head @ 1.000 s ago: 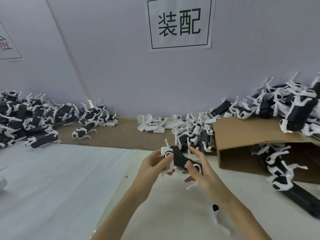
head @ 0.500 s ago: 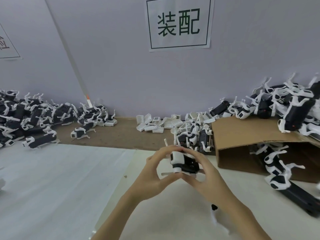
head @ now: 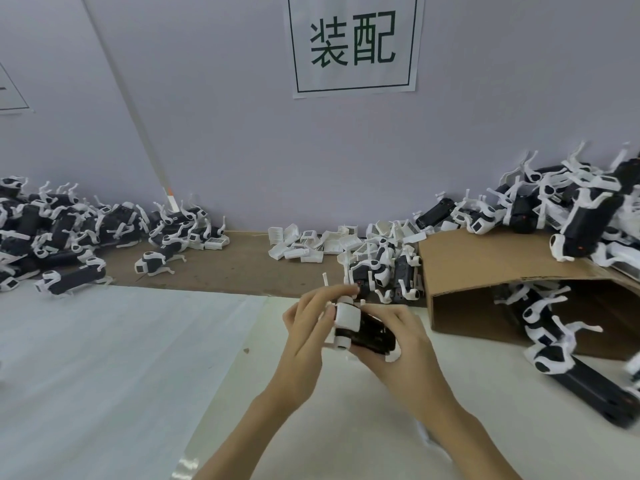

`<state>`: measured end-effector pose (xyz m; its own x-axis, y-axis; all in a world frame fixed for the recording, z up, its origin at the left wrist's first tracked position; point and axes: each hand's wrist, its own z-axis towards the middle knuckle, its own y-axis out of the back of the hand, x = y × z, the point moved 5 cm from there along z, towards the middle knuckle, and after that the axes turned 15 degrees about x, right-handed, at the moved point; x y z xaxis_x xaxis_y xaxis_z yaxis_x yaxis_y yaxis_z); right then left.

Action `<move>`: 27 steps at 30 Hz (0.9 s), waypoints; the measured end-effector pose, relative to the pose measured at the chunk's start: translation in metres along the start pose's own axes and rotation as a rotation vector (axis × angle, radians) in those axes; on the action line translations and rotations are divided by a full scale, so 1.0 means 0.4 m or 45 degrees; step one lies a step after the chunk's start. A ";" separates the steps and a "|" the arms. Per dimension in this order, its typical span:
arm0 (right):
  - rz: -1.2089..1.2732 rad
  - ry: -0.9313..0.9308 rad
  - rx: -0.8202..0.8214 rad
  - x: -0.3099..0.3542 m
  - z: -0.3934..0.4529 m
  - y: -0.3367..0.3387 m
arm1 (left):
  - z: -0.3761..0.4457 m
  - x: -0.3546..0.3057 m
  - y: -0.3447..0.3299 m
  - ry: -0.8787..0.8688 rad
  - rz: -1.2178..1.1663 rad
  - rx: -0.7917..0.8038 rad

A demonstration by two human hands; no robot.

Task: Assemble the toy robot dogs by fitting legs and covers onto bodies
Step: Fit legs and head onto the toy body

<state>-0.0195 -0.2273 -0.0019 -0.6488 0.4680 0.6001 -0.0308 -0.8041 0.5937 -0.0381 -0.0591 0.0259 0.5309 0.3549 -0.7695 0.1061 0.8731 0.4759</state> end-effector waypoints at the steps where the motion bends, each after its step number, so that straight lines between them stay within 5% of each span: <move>1: -0.067 0.005 -0.063 0.005 0.000 0.008 | -0.001 0.005 0.007 0.046 -0.016 -0.060; 4: -0.300 0.017 -0.258 0.018 0.000 0.034 | -0.005 0.015 0.019 0.115 -0.026 -0.257; 9: -0.420 0.072 -0.315 0.023 -0.002 0.040 | 0.011 0.038 -0.020 0.185 -0.307 -0.029; 14: 0.344 -0.262 -0.234 -0.011 0.006 0.050 | 0.012 0.046 0.007 0.080 -0.493 -0.032; 19: 1.160 -0.663 0.084 -0.060 0.003 0.019 | 0.014 0.040 0.001 -0.054 -0.481 0.075; 27: 1.007 -0.678 -0.052 -0.064 0.000 0.021 | 0.014 0.063 -0.010 0.236 -0.549 -0.010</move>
<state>-0.0032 -0.2460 -0.0126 -0.0617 -0.1189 0.9910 0.2355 -0.9666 -0.1013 -0.0205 -0.0554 0.0071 0.2809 0.0126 -0.9597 0.2773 0.9562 0.0937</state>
